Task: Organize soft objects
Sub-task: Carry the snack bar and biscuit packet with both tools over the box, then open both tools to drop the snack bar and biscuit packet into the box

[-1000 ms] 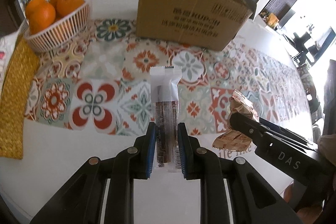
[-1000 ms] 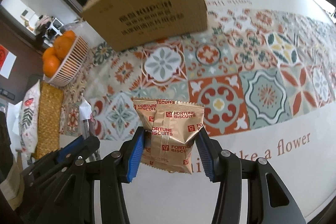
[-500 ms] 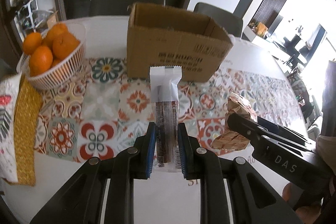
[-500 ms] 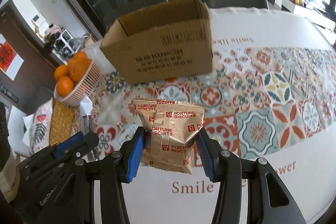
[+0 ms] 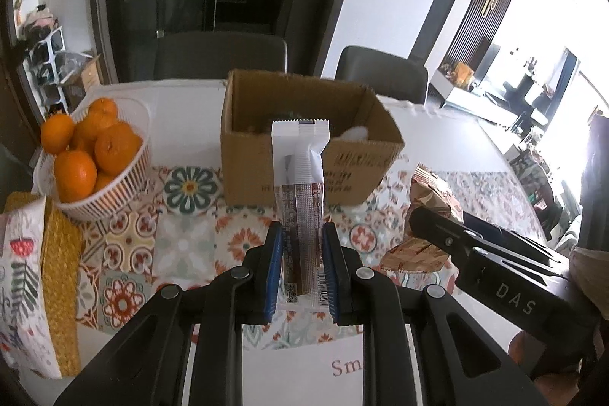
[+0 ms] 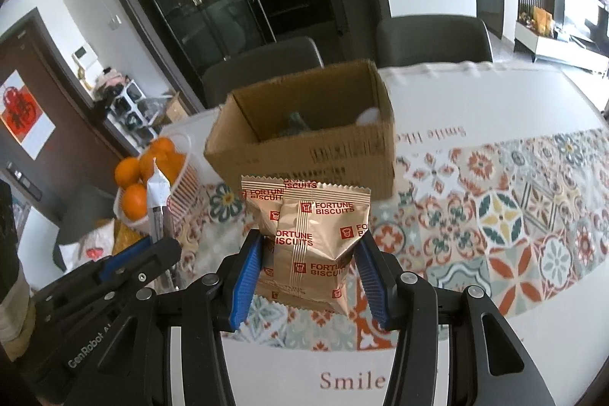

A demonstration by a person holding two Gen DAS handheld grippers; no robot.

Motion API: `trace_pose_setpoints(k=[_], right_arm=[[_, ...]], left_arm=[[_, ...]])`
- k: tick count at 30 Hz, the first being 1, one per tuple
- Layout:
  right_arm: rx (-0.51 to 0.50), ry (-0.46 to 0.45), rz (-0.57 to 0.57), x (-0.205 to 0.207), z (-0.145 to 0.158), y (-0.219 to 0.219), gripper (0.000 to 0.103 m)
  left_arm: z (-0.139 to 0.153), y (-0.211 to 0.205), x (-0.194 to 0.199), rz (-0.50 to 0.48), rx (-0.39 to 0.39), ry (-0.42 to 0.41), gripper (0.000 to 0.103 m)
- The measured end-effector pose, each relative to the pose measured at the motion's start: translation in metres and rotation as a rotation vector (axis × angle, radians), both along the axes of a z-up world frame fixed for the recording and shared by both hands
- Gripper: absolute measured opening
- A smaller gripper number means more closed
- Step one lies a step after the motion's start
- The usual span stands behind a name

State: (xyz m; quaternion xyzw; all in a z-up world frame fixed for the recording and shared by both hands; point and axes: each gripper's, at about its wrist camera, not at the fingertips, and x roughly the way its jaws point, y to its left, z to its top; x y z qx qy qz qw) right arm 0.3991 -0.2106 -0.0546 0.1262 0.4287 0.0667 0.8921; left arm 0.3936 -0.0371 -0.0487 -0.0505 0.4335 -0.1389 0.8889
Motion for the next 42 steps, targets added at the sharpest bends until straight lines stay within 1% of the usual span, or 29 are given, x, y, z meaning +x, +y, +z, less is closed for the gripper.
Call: trace_pose_setpoints(k=[8, 14, 24, 31, 37, 42], right_arm=[[0.002, -0.07, -0.004, 0.018, 0.027, -0.004, 0.05], [0.0, -0.102, 0.007, 0.036, 0.039, -0.004, 0.05], [-0.023, -0.129, 0.027, 0.076, 0.051, -0.003, 0.05], [-0.04, -0.118, 0.035, 0.104, 0.049, -0.005, 0.05], [-0.051, -0.075, 0.051, 0.134, 0.037, -0.005, 0.05], [-0.063, -0.027, 0.065, 0.157, 0.021, -0.004, 0.05]], left_arm=[[0.023, -0.004, 0.016, -0.015, 0.001, -0.053, 0.021], [0.036, -0.008, 0.036, -0.023, 0.018, -0.086, 0.021], [0.043, -0.013, 0.076, -0.038, 0.041, -0.09, 0.021], [0.036, -0.018, 0.106, -0.054, 0.056, -0.068, 0.021], [0.021, -0.023, 0.133, -0.063, 0.055, -0.019, 0.021], [0.002, -0.025, 0.159, -0.062, 0.049, 0.045, 0.021]])
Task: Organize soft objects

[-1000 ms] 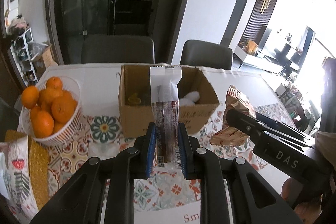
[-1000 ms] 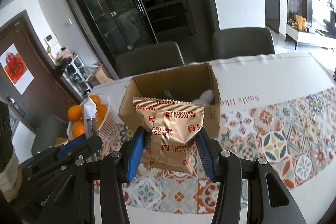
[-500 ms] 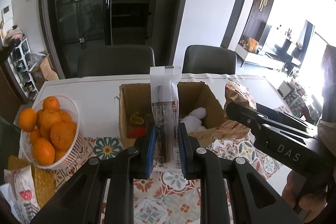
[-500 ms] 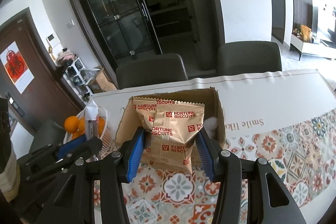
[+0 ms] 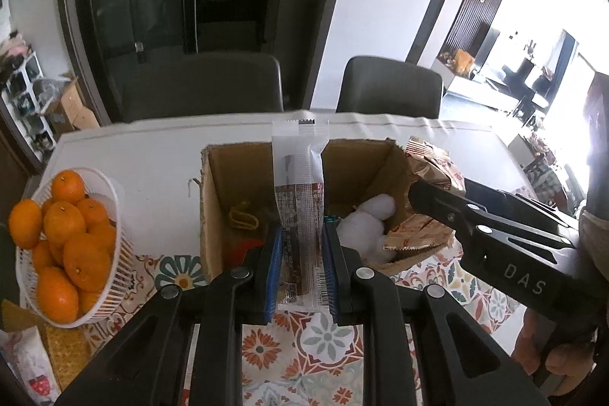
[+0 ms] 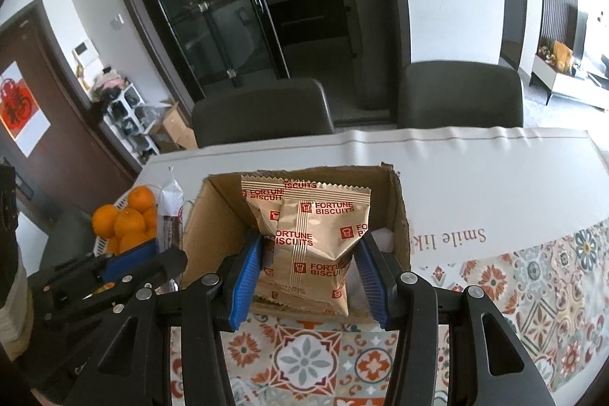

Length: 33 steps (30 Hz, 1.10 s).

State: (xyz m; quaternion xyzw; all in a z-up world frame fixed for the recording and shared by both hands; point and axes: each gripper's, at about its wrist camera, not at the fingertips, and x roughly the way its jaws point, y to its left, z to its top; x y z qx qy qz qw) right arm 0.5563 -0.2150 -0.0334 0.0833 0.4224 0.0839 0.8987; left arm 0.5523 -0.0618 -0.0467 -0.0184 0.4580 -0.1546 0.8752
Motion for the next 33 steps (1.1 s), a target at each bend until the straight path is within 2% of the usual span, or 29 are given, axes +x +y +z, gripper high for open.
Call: trace_pose_setpoints(k=[11, 15, 17, 19, 24, 33], right_arm=[[0.0, 0.126, 0.02, 0.043, -0.041, -0.001, 0.05], [0.016, 0.195, 0.035, 0.054, -0.054, -0.001, 0.053], [0.01, 0.215, 0.022, 0.056, -0.059, -0.002, 0.053], [0.005, 0.223, 0.006, 0.056, -0.061, -0.004, 0.056], [-0.037, 0.188, -0.003, 0.043, -0.053, -0.004, 0.069], [-0.122, 0.038, -0.079, -0.015, -0.007, -0.003, 0.069]], left_arm=[[-0.035, -0.01, 0.04, -0.008, 0.04, 0.092, 0.022], [-0.04, -0.011, 0.044, 0.004, 0.085, 0.106, 0.035], [-0.04, -0.009, 0.042, 0.018, 0.1, 0.098, 0.046], [-0.038, -0.008, 0.04, 0.024, 0.11, 0.089, 0.049], [-0.024, 0.001, 0.022, 0.077, 0.152, 0.034, 0.059], [0.013, 0.02, -0.034, 0.168, 0.169, -0.098, 0.077]])
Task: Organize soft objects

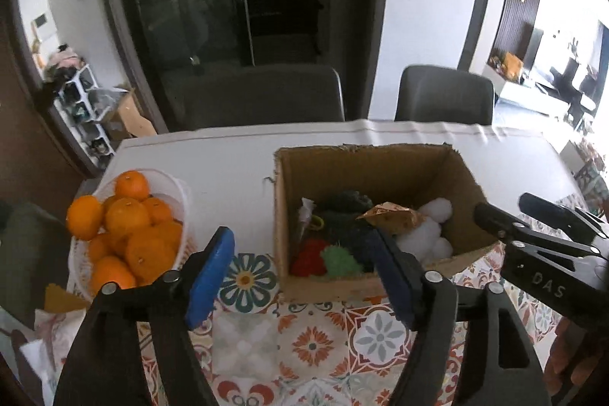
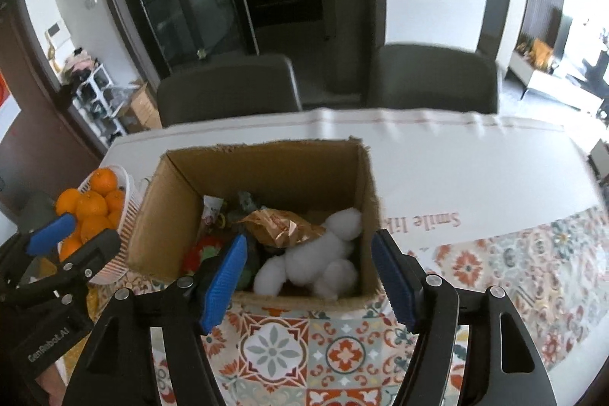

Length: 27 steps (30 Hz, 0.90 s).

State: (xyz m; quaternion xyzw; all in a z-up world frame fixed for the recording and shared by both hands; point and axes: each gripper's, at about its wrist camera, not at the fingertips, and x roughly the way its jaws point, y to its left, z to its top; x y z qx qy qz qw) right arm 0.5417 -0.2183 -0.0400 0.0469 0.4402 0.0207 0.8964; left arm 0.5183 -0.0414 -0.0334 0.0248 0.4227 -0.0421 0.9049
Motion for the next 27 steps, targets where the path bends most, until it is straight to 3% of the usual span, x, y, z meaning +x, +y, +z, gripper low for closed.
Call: trace_pose_setpoints(k=[7, 13, 16, 27], right_arm=[[-0.039, -0.156, -0.05, -0.07, 0.039, 0.002, 0.078], [-0.076, -0.266, -0.086, -0.135, 0.064, 0.01, 0.092], [-0.085, -0.296, -0.122, -0.165, 0.072, 0.01, 0.093], [-0.075, -0.376, -0.15, -0.264, 0.082, 0.019, 0.093]], left_arm=[[0.025, 0.013, -0.061, 0.021, -0.009, -0.101, 0.09], [0.05, 0.021, -0.123, 0.028, 0.052, -0.237, 0.101], [0.059, 0.023, -0.152, 0.027, 0.085, -0.299, 0.103], [0.074, 0.028, -0.244, 0.005, 0.097, -0.403, 0.103]])
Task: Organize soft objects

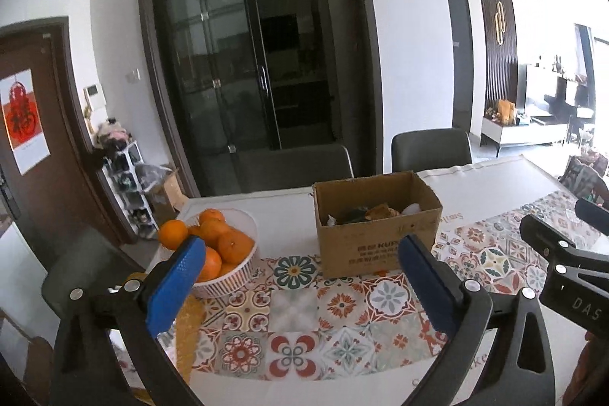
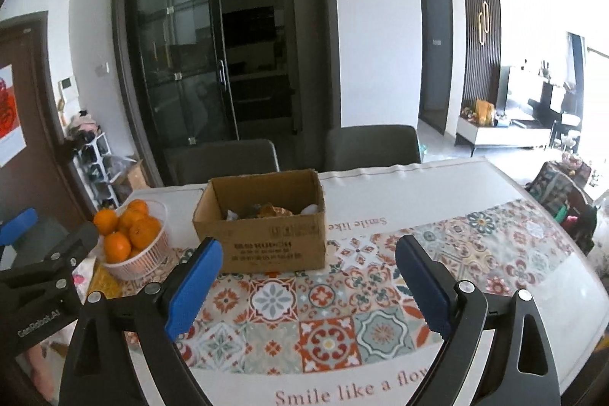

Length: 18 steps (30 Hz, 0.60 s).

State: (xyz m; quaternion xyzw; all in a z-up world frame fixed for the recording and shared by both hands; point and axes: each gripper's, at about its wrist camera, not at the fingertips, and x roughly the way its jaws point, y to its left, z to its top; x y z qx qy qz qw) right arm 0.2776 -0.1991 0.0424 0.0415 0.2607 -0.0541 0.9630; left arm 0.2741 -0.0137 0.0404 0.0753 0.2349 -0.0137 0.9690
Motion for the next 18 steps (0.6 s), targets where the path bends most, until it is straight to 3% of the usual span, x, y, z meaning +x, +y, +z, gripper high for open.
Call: trace_pose_setpoints(k=[9, 18], right_arm=[[0.014, -0.024, 0.03, -0.066, 0.007, -0.001, 0.093], [0.0, -0.042, 0.038, -0.127, 0.01, -0.003, 0.093]], left_arm=[[0.009, 0.0, -0.072, 0.028, -0.008, -0.043, 0.103], [0.007, -0.002, -0.132, 0.031, -0.031, -0.029, 0.103]])
